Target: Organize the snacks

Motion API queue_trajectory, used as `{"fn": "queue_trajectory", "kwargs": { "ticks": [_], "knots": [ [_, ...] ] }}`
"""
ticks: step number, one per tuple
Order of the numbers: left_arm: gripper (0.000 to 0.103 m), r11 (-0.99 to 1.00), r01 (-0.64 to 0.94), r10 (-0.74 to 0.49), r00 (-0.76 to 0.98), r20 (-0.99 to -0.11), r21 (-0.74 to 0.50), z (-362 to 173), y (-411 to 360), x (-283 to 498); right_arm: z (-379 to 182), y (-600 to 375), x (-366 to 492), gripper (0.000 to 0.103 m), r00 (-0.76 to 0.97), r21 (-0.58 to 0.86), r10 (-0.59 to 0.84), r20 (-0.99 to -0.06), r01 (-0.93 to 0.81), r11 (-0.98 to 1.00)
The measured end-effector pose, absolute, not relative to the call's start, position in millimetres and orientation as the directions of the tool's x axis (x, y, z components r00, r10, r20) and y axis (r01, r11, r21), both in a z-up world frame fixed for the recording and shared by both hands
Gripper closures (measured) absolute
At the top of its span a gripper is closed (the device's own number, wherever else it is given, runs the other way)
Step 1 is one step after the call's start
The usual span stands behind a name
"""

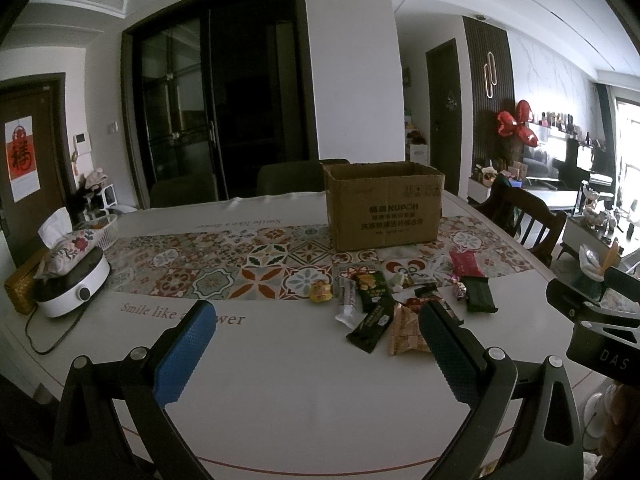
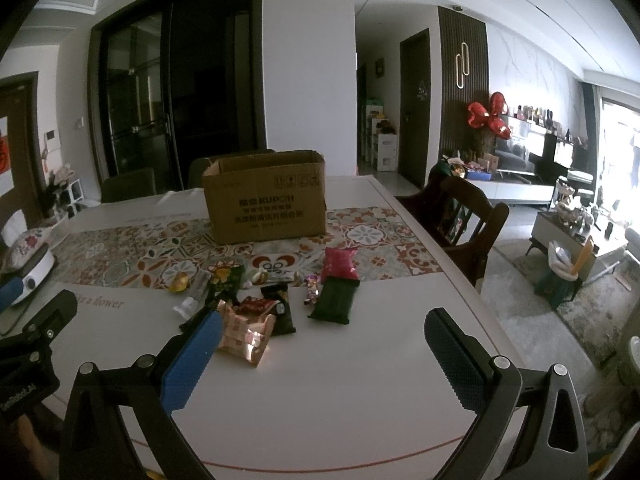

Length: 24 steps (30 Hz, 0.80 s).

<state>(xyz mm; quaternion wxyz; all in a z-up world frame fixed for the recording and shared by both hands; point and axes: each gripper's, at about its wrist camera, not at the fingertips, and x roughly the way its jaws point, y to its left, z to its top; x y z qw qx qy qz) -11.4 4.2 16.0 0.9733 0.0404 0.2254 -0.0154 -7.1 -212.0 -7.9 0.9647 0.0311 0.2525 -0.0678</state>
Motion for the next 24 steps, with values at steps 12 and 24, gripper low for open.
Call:
{"fn": "queue_trajectory", "kwargs": {
  "ticks": [12, 24],
  "knots": [
    [0.0, 0.996, 0.049, -0.012, 0.897, -0.441, 0.072, 18, 7, -9, -10, -211, -6, 0.001, 0.862, 0.026, -0.111, -0.494, 0.142, 0.99],
    [0.001, 0.994, 0.071, -0.018, 0.866, -0.5, 0.088, 0, 8, 24, -24, -203, 21, 0.001, 0.829, 0.02, -0.048, -0.558, 0.07, 0.997]
  ]
}}
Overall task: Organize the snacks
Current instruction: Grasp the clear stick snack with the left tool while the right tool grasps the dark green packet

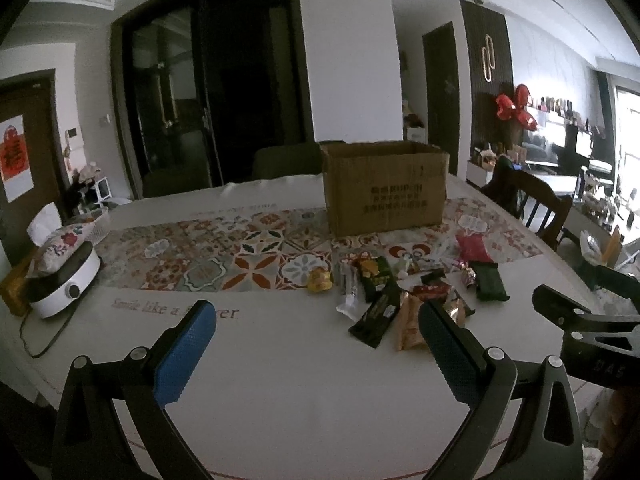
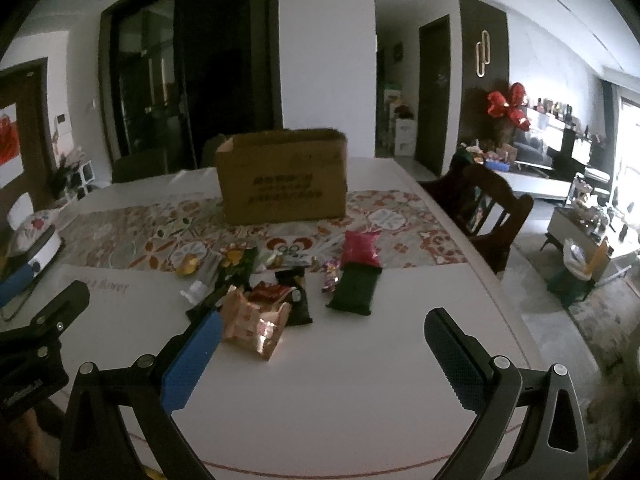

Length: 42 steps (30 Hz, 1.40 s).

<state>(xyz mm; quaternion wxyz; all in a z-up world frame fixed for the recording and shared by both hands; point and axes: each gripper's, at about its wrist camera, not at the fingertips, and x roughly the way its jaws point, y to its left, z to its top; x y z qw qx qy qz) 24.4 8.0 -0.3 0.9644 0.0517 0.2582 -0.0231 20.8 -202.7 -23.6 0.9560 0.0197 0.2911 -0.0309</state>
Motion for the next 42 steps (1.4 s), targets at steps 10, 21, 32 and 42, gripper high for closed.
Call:
{"fn": "queue_trajectory", "kwargs": {
  "ticks": [10, 21, 32, 42],
  "knots": [
    [0.019, 0.983, 0.161, -0.085, 0.818, -0.568, 0.084, -21, -7, 56, -46, -206, 56, 0.001, 0.781, 0.039, -0.024, -0.624, 0.062, 0.997],
    [0.03, 0.972, 0.21, -0.108, 0.789, -0.605, 0.1, -37, -28, 87, -65, -227, 86, 0.009, 0.739, 0.059, -0.039, -0.673, 0.107, 0.992],
    [0.042, 0.982, 0.174, -0.085, 0.756, -0.649, 0.074, -52, -28, 133, -78, -238, 127, 0.019, 0.717, 0.089, -0.045, -0.695, 0.148, 0.985],
    [0.054, 0.985, 0.162, -0.075, 0.711, -0.699, 0.059, -74, -29, 173, -95, -244, 163, 0.028, 0.682, 0.079, -0.084, -0.727, 0.205, 0.975]
  ]
}}
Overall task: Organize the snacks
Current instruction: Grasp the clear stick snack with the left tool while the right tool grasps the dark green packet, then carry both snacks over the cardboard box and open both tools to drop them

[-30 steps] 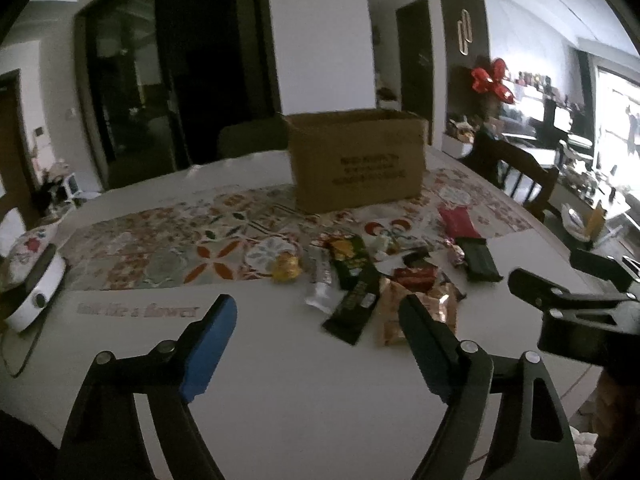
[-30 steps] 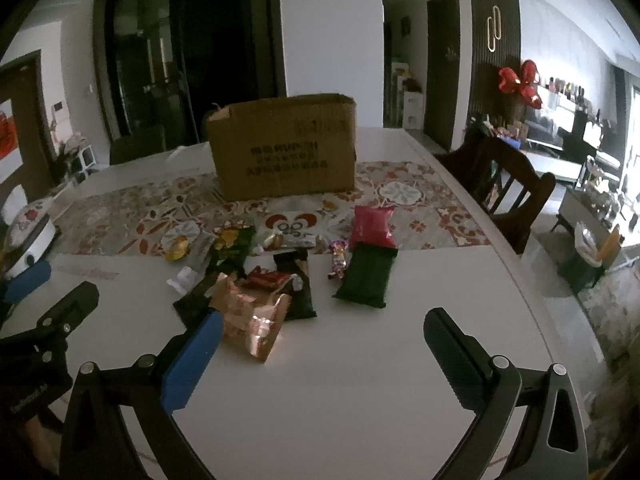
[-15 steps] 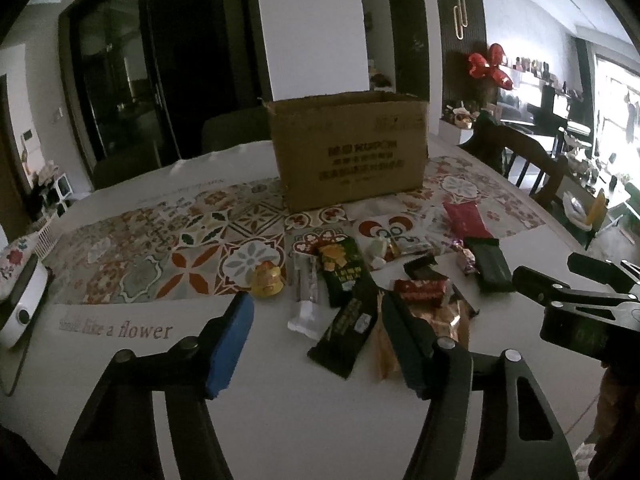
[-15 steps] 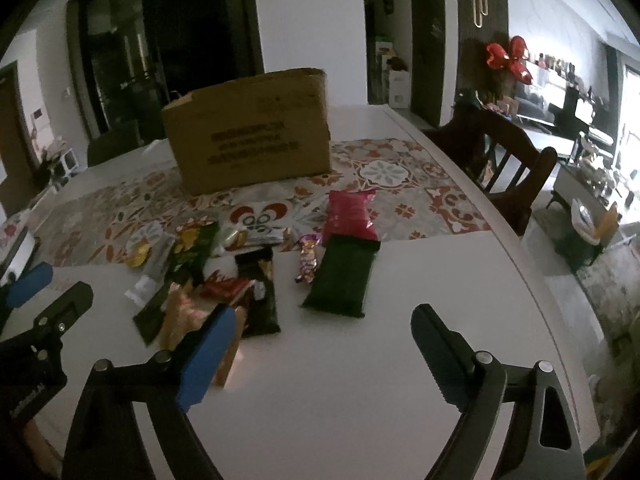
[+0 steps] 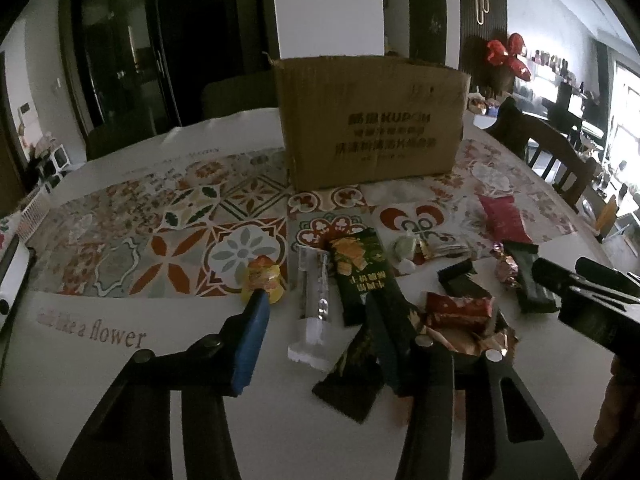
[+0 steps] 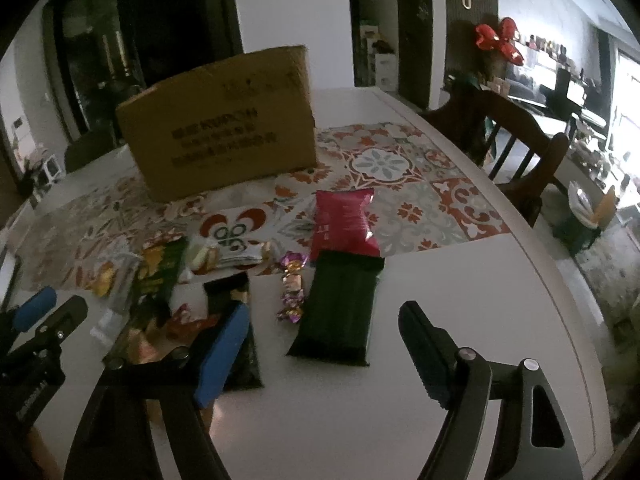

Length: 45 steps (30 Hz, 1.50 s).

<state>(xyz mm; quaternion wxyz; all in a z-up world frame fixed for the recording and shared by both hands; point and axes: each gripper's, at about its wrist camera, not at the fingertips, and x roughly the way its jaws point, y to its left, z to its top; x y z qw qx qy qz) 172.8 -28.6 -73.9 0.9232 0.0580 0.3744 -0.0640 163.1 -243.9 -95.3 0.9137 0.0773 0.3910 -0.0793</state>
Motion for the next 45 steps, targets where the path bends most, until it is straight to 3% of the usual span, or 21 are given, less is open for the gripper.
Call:
{"fn": "queue_trajectory", "kwargs": {
  "ticks": [12, 14, 27, 30, 35, 45],
  "knots": [
    [0.063, 0.987, 0.155, -0.073, 0.645, -0.761, 0.036, -98, -32, 201, -114, -255, 192, 0.037, 0.638, 0.078, -0.122, -0.76, 0.276, 0.958],
    [0.063, 0.987, 0.153, -0.071, 0.642, -0.763, 0.037, -100, -33, 205, -118, -256, 194, 0.042, 0.629, 0.074, -0.128, -0.767, 0.284, 0.956],
    [0.068, 0.989, 0.141, -0.059, 0.619, -0.783, 0.038, -112, -34, 221, -128, -259, 202, 0.043, 0.598, 0.074, -0.125, -0.792, 0.297, 0.952],
    [0.07, 0.99, 0.134, -0.056, 0.616, -0.786, 0.034, -115, -32, 225, -129, -256, 204, 0.052, 0.595, 0.051, -0.137, -0.792, 0.288, 0.956],
    [0.075, 0.99, 0.135, -0.048, 0.603, -0.796, 0.043, -120, -32, 228, -130, -253, 204, 0.056, 0.584, 0.019, -0.151, -0.797, 0.274, 0.962],
    [0.083, 0.989, 0.145, -0.064, 0.626, -0.777, 0.036, -118, -33, 218, -128, -253, 193, 0.057, 0.598, 0.028, -0.145, -0.788, 0.271, 0.962]
  ]
}}
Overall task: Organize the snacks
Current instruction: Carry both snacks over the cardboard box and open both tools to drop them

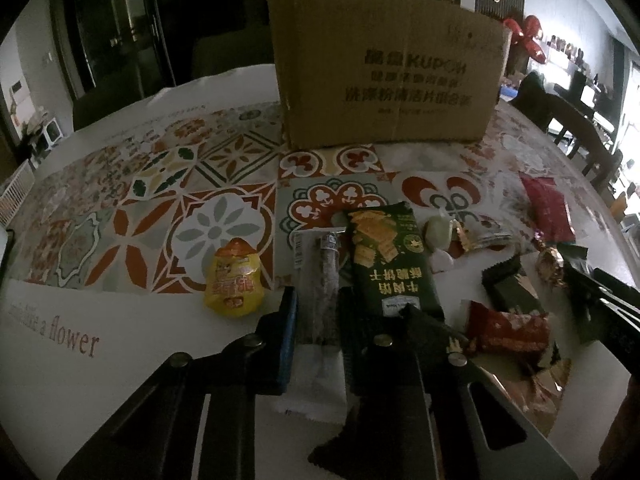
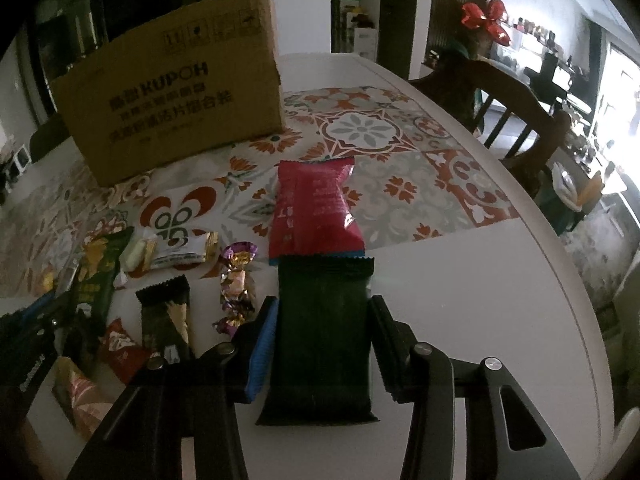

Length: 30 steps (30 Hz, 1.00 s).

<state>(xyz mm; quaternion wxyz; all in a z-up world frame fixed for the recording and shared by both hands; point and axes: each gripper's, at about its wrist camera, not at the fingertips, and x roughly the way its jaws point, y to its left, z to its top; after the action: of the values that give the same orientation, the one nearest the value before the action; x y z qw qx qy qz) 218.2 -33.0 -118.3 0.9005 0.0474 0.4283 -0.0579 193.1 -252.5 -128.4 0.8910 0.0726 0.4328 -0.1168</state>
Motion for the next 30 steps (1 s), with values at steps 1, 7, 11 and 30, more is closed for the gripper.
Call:
{"fn": "queue_trajectory", "kwargs": {
  "ticks": [1, 7, 11, 30],
  "knots": [
    [0.083, 0.989, 0.144, -0.065, 0.638, -0.767, 0.036, -115, -33, 215, -127, -252, 190, 0.057, 0.601, 0.029, -0.146, -0.785, 0.272, 0.962],
    [0.083, 0.989, 0.147, -0.087, 0.681, -0.727, 0.019, -92, -34, 197, -112, -252, 177, 0.057, 0.649, 0.045, -0.137, -0.748, 0.257, 0.965],
    [0.083, 0.988, 0.152, -0.106, 0.705, -0.701, 0.004, -76, -34, 189, -97, -251, 170, 0.057, 0.694, 0.073, -0.108, -0.712, 0.226, 0.971],
    [0.083, 0.967, 0.251, -0.191, 0.833, -0.52, 0.046, 14, -57, 195, -14, -254, 184, 0.057, 0.833, 0.149, 0.051, -0.55, 0.038, 0.988]
  ]
}}
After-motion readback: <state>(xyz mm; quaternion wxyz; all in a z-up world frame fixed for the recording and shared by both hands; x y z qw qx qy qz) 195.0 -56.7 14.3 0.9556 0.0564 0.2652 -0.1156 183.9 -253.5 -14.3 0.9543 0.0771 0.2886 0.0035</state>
